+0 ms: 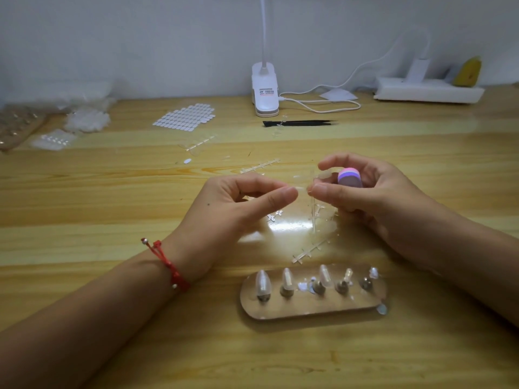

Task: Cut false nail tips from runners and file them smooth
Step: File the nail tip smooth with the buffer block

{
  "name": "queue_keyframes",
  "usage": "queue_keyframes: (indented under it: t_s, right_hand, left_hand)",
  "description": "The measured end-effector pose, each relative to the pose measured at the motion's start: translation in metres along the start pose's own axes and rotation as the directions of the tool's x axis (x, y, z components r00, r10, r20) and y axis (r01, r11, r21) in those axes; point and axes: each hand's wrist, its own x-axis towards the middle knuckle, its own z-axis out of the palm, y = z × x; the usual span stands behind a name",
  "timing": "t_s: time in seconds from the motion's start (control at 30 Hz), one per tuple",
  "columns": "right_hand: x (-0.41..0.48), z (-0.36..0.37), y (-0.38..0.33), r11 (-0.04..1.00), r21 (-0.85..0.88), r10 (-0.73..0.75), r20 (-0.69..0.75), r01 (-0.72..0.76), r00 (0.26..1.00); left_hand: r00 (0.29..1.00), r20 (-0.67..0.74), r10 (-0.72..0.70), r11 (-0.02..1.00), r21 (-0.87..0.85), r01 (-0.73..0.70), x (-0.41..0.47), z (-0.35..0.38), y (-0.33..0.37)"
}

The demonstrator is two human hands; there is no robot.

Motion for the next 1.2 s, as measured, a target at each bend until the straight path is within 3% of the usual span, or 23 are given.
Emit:
queue_keyframes:
  t_s: [0.43, 0.6, 0.8, 0.93, 0.97, 1.1, 1.2]
  right_hand:
    - [0.0016, -0.0029, 0.0028, 0.996, -0.061, 0.071, 0.153, -0.062, 0.986]
    - [0.0034, -0.0005, 0.006, 1.0, -0.013, 0.029, 0.016, -0.029, 0.999]
    - [0.0011, 0.0014, 0.0073, 0.976, -0.217, -0.009, -0.136, -0.02, 0.991]
    - [-0.0001, 0.0026, 0.0033, 0.95, -0.308, 0.024, -0.093, -0.052, 0.995]
    - [0.0008, 0.0035, 0.002, 0.958, -0.278, 0.045, -0.094, -0.069, 0.995]
    - [0.0083, -0.0008, -0.0011, 0.973, 0.223, 0.082, -0.124, -0.053, 0.989]
    - [0.0084, -0.0014, 0.0008, 0.923, 0.383, 0.048, -0.042, -0.029, 0.998]
  left_hand:
    - [0.994, 0.109, 0.026, 0.999, 0.025, -0.029, 0.0009, -0.0001, 0.0002]
    - [1.0, -0.004, 0.031, 0.999, -0.012, -0.031, 0.0004, 0.0014, -0.0016]
    - [0.975, -0.11, 0.191, 0.98, 0.085, -0.182, -0.0018, 0.0056, -0.0047]
    - [0.954, -0.156, 0.257, 0.965, 0.09, -0.246, -0.0027, 0.0052, -0.0031]
    - [0.952, -0.157, 0.264, 0.964, 0.08, -0.254, -0.0027, 0.0057, -0.0025]
    - [0.96, -0.163, 0.228, 0.974, 0.028, -0.226, -0.002, 0.0072, -0.0006]
    - [0.969, -0.157, 0.193, 0.981, 0.008, -0.194, -0.0012, 0.0077, -0.0003]
